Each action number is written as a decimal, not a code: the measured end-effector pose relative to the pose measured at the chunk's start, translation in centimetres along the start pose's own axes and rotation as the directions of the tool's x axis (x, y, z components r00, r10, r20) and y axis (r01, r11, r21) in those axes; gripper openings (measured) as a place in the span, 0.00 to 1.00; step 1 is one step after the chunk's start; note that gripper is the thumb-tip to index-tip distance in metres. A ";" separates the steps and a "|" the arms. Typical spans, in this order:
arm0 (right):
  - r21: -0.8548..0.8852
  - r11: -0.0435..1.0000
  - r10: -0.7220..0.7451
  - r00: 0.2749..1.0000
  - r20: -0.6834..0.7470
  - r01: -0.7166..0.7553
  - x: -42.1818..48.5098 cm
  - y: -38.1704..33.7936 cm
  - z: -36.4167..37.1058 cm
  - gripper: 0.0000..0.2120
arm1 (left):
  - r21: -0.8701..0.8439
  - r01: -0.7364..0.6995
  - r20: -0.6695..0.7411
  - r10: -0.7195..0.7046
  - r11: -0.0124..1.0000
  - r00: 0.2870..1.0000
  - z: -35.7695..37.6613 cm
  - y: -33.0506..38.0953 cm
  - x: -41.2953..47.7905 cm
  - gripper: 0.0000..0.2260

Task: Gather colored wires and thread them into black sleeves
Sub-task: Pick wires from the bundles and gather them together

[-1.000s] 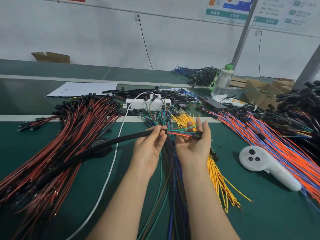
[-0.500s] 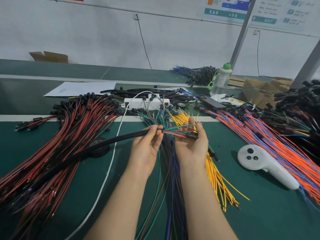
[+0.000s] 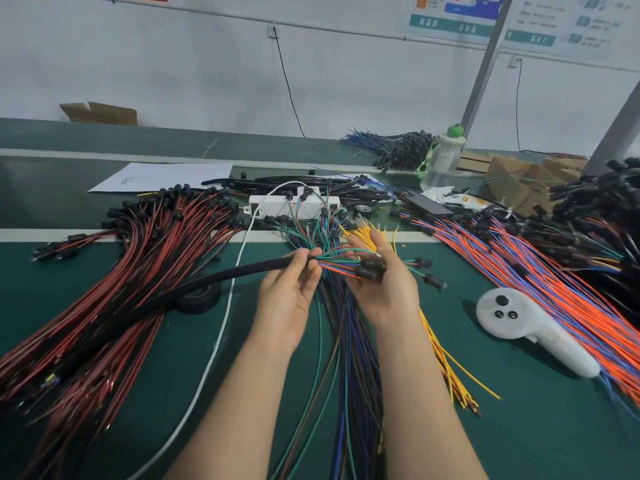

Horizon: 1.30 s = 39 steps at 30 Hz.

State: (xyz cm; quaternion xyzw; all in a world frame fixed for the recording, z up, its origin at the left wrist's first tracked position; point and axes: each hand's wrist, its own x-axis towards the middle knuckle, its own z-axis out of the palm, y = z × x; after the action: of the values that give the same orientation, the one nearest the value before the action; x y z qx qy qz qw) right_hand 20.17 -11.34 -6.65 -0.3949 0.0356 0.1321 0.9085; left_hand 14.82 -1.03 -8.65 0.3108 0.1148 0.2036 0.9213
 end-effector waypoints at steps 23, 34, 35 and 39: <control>-0.397 0.905 -0.232 0.959 -0.161 0.152 -0.4 0.3 -0.1 0.18 | 0.221 0.001 0.083 -0.020 0.975 0.996 0.0 -0.1 -0.1 0.05; -0.380 0.918 -0.197 0.961 -0.192 0.112 -0.5 0.7 0.1 0.17 | 0.177 -0.052 0.177 0.020 0.983 0.984 0.3 -0.3 -0.2 0.05; -0.387 0.917 -0.187 0.963 -0.194 0.100 -0.5 0.7 0.1 0.18 | 0.184 -0.052 0.208 0.013 0.982 0.978 0.3 -0.3 -0.3 0.05; -0.372 0.926 -0.166 0.957 -0.239 0.068 -0.4 0.7 0.0 0.17 | 0.231 -0.083 0.246 0.024 0.969 0.969 0.4 -0.5 -0.4 0.05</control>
State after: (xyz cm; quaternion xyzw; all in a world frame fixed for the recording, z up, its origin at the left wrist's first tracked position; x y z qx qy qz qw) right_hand 19.64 -10.97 -7.05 -0.5702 0.1087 0.0272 0.8138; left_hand 14.78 -1.77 -8.61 0.4450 0.0171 0.1737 0.8783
